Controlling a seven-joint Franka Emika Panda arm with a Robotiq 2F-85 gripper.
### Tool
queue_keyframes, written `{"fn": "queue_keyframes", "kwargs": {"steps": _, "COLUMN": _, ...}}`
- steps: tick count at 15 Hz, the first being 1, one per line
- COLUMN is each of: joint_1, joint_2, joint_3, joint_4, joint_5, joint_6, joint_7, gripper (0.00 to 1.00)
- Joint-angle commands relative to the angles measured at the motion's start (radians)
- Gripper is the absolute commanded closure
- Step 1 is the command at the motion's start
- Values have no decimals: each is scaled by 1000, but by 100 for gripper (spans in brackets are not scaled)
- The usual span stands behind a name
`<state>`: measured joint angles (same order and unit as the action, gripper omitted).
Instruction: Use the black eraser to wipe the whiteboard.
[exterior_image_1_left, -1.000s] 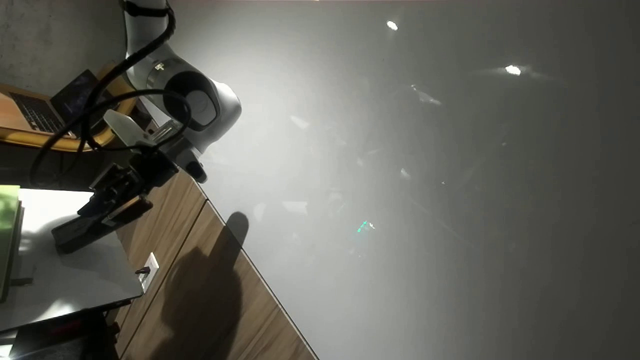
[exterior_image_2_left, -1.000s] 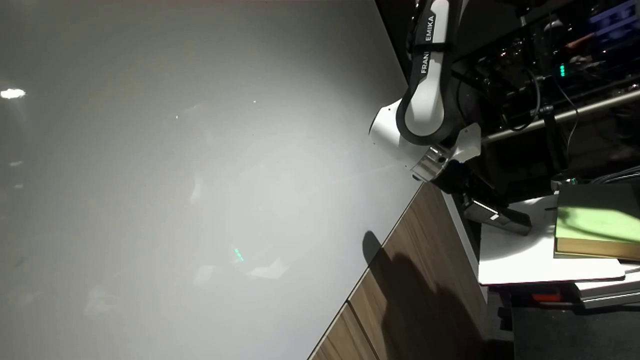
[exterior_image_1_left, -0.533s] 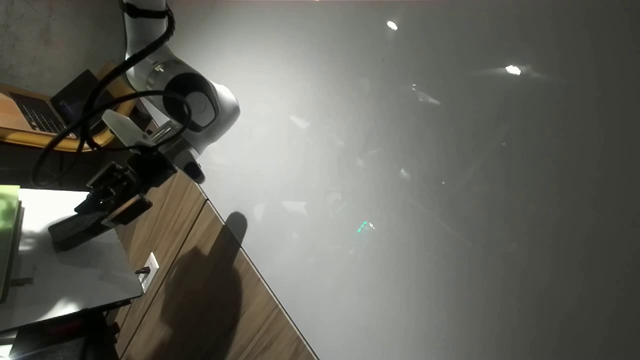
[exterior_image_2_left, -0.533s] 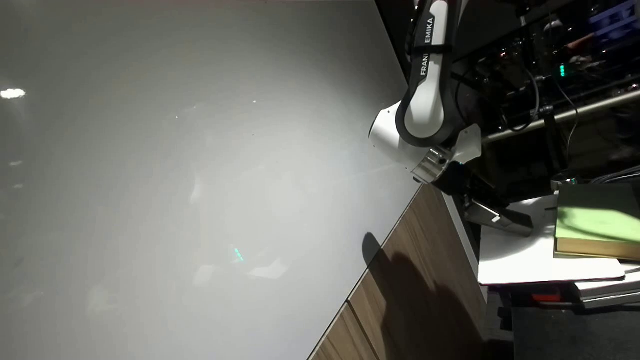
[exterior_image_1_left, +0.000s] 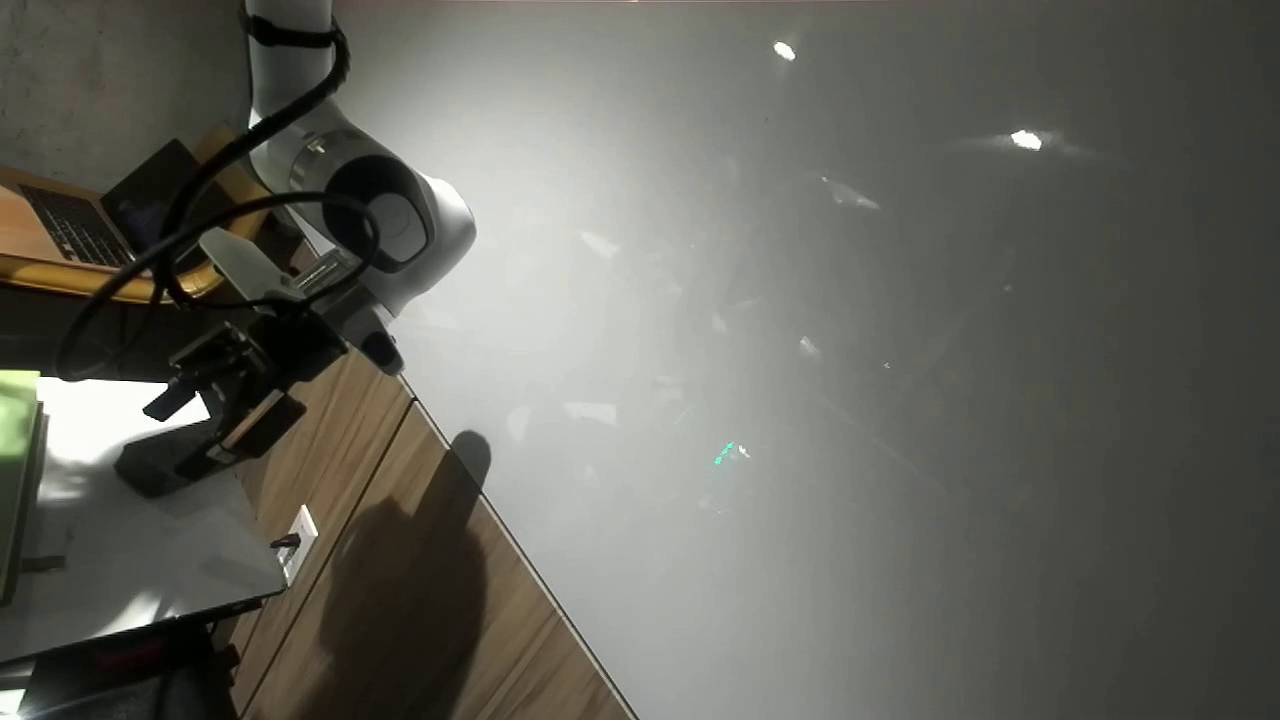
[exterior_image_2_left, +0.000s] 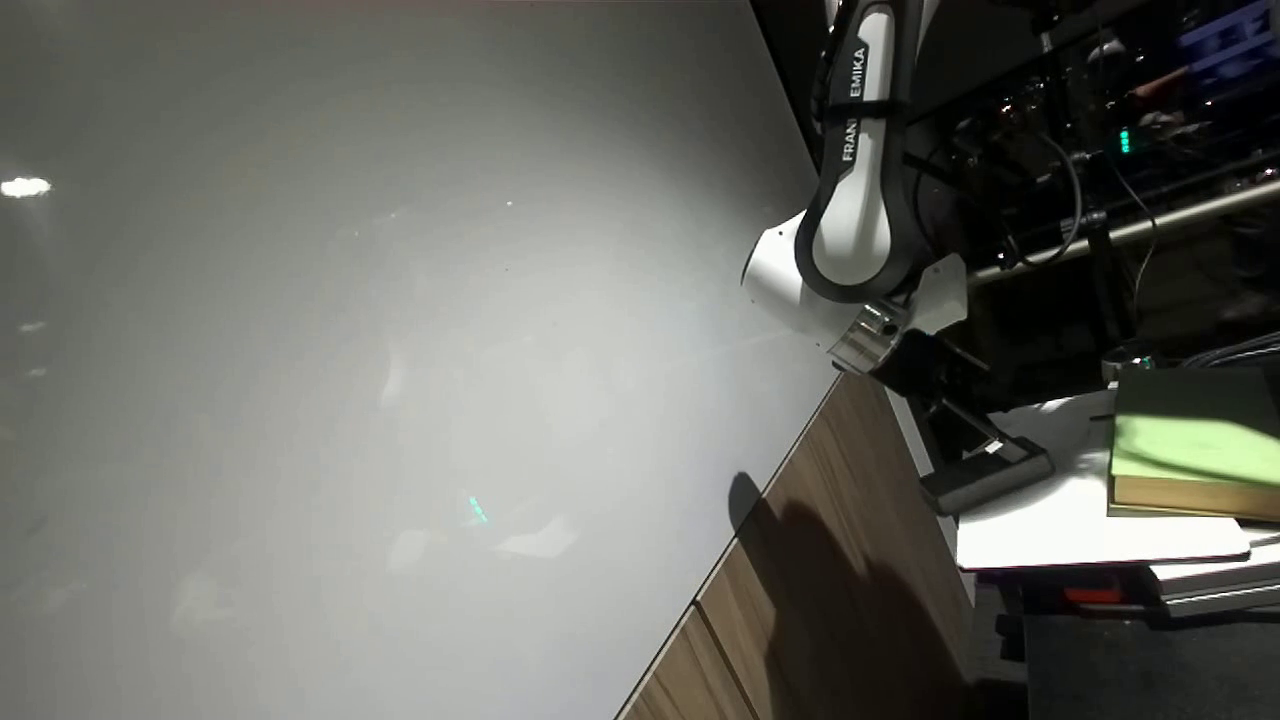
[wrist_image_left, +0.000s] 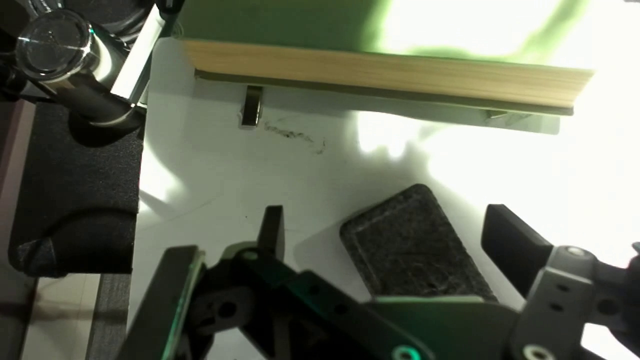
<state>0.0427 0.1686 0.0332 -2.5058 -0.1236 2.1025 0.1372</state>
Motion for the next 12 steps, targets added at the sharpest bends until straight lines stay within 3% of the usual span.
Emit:
{"fn": "queue_keyframes", "kwargs": {"steps": 1, "joint_1": -2, "joint_2": -8, "joint_3": 1, "joint_4": 8, "joint_5": 38, "joint_6": -17, "joint_7": -32, "gripper": 0}}
{"fn": "queue_keyframes", "kwargs": {"steps": 7, "joint_1": 6, "joint_2": -197, "joint_3": 39, "joint_4": -109, "joint_5": 92, "joint_6": 78, "joint_7": -240, "gripper": 0}}
{"fn": "queue_keyframes", "kwargs": {"steps": 12, "joint_1": 22, "joint_2": -347, "joint_3": 27, "joint_4": -259, "joint_5": 111, "joint_6": 228, "joint_7": -464, "gripper": 0}}
